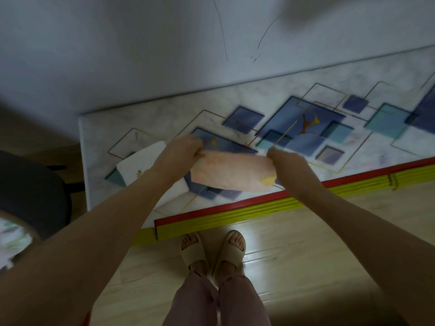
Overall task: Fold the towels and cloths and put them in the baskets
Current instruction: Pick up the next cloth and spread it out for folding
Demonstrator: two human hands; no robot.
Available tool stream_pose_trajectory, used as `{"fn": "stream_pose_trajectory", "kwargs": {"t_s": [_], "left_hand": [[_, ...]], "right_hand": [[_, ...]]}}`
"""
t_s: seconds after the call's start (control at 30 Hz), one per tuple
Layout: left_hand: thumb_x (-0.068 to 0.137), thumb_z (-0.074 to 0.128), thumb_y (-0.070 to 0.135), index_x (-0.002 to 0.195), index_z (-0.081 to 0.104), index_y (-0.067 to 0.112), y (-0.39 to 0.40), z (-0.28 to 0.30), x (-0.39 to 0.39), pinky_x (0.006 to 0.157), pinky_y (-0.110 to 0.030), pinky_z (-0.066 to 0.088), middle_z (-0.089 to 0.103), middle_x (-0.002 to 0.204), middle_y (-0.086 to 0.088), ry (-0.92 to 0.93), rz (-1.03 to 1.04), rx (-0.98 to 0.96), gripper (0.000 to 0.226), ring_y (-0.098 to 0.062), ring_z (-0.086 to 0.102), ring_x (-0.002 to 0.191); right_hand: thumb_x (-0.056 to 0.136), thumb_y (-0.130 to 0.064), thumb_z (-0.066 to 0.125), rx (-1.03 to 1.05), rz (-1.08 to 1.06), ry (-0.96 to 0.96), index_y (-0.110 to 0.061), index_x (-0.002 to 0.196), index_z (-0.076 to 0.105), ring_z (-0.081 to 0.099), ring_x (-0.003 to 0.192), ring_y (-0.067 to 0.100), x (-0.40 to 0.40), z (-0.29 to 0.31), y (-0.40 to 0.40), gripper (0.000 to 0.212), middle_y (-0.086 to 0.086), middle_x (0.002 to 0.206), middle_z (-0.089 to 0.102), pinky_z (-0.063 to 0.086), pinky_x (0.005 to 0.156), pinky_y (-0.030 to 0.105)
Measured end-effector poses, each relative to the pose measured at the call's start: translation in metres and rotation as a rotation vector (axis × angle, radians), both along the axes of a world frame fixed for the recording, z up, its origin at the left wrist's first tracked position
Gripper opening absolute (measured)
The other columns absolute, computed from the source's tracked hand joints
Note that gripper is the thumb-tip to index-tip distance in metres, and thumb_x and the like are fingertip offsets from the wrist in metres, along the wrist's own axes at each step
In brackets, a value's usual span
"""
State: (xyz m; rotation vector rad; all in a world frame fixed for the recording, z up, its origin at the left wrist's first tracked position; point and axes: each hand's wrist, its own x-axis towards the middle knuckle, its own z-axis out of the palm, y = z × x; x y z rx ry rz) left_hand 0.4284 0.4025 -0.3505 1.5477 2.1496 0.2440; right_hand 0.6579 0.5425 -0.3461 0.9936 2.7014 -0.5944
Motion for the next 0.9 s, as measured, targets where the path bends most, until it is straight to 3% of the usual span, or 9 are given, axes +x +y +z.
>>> {"fn": "stream_pose_trajectory", "kwargs": {"t_s": [0.1, 0.2, 0.27, 0.4, 0.5, 0.6, 0.7, 0.8, 0.9], "left_hand": [[0.09, 0.056, 0.008, 0.086, 0.058, -0.003, 0.009, 0.01, -0.001, 0.063, -0.04, 0.044, 0.057, 0.093, -0.017, 0.042, 0.144, 0.349, 0.011, -0.033, 0.057, 0.072], [0.091, 0.055, 0.003, 0.096, 0.057, -0.004, 0.007, 0.006, 0.0, 0.066, -0.044, 0.049, 0.058, 0.105, -0.019, 0.034, 0.19, 0.453, 0.009, -0.034, 0.059, 0.078], [0.09, 0.054, -0.002, 0.101, 0.057, -0.005, -0.003, -0.01, 0.007, 0.063, -0.042, 0.049, 0.058, 0.107, -0.022, 0.045, 0.144, 0.385, 0.012, -0.035, 0.06, 0.077], [0.085, 0.048, -0.013, 0.103, 0.052, -0.003, -0.02, -0.067, 0.031, 0.054, -0.037, 0.032, 0.054, 0.107, -0.023, 0.017, -0.048, 0.057, 0.021, -0.037, 0.056, 0.074], [0.092, 0.045, -0.003, 0.109, 0.047, 0.005, -0.032, -0.117, 0.049, 0.066, -0.037, 0.039, 0.053, 0.11, -0.014, 0.096, -0.119, -0.274, 0.019, -0.032, 0.057, 0.09], [0.084, 0.065, 0.01, 0.099, 0.057, 0.012, -0.045, -0.147, 0.066, 0.057, -0.031, 0.037, 0.062, 0.097, -0.007, 0.277, -0.253, -0.283, 0.018, -0.025, 0.064, 0.086], [0.088, 0.052, 0.008, 0.108, 0.056, 0.01, -0.051, -0.166, 0.071, 0.077, -0.035, 0.04, 0.053, 0.119, -0.01, 0.239, -0.396, -0.391, 0.021, -0.028, 0.049, 0.115], [0.087, 0.051, 0.01, 0.112, 0.06, 0.007, -0.049, -0.168, 0.067, 0.102, -0.034, 0.033, 0.032, 0.15, -0.014, 0.144, -0.604, -0.43, 0.026, -0.029, 0.026, 0.139], [0.092, 0.051, 0.017, 0.115, 0.059, 0.005, -0.046, -0.16, 0.063, 0.096, -0.023, 0.029, 0.027, 0.155, -0.007, -0.043, -0.657, -0.563, 0.027, -0.023, 0.03, 0.137]], "right_hand": [[0.083, 0.011, 0.045, 0.181, -0.207, 0.332, 0.004, 0.092, 0.054, 0.056, 0.074, 0.042, -0.019, 0.012, 0.012, 0.015, 0.026, 0.087, 0.057, 0.028, 0.059, 0.037], [0.081, 0.009, 0.051, 0.252, -0.179, 0.395, 0.005, 0.095, 0.055, 0.056, 0.082, 0.04, -0.022, 0.007, 0.006, 0.016, 0.023, 0.096, 0.057, 0.035, 0.063, 0.039], [0.08, 0.004, 0.058, 0.249, -0.142, 0.375, 0.002, 0.102, 0.058, 0.058, 0.085, 0.04, -0.015, -0.007, -0.006, 0.022, 0.021, 0.101, 0.058, 0.042, 0.066, 0.04], [0.087, -0.008, 0.06, 0.101, -0.191, 0.103, -0.003, 0.109, 0.059, 0.059, 0.081, 0.042, 0.002, -0.066, -0.028, 0.023, 0.019, 0.107, 0.054, 0.048, 0.063, 0.042], [0.092, -0.009, 0.053, 0.029, -0.102, -0.13, -0.006, 0.1, 0.059, 0.06, 0.077, 0.038, 0.014, -0.111, -0.042, 0.011, 0.014, 0.102, 0.051, 0.049, 0.063, 0.038], [0.093, -0.009, 0.05, 0.009, -0.02, -0.299, -0.013, 0.102, 0.058, 0.063, 0.082, 0.032, 0.027, -0.141, -0.057, 0.013, 0.008, 0.105, 0.052, 0.044, 0.061, 0.031], [0.083, -0.007, 0.06, 0.078, 0.122, -0.303, -0.011, 0.098, 0.061, 0.059, 0.091, 0.029, 0.038, -0.153, -0.063, 0.015, 0.008, 0.105, 0.056, 0.042, 0.061, 0.032], [0.055, 0.003, 0.075, 0.077, 0.377, -0.212, -0.008, 0.085, 0.064, 0.06, 0.089, 0.034, 0.043, -0.164, -0.063, 0.034, 0.015, 0.1, 0.062, 0.049, 0.064, 0.036], [0.069, 0.009, 0.06, -0.159, 0.495, -0.224, -0.007, 0.108, 0.061, 0.051, 0.116, 0.034, 0.046, -0.17, -0.066, 0.042, 0.014, 0.129, 0.051, 0.053, 0.074, 0.042]]}}
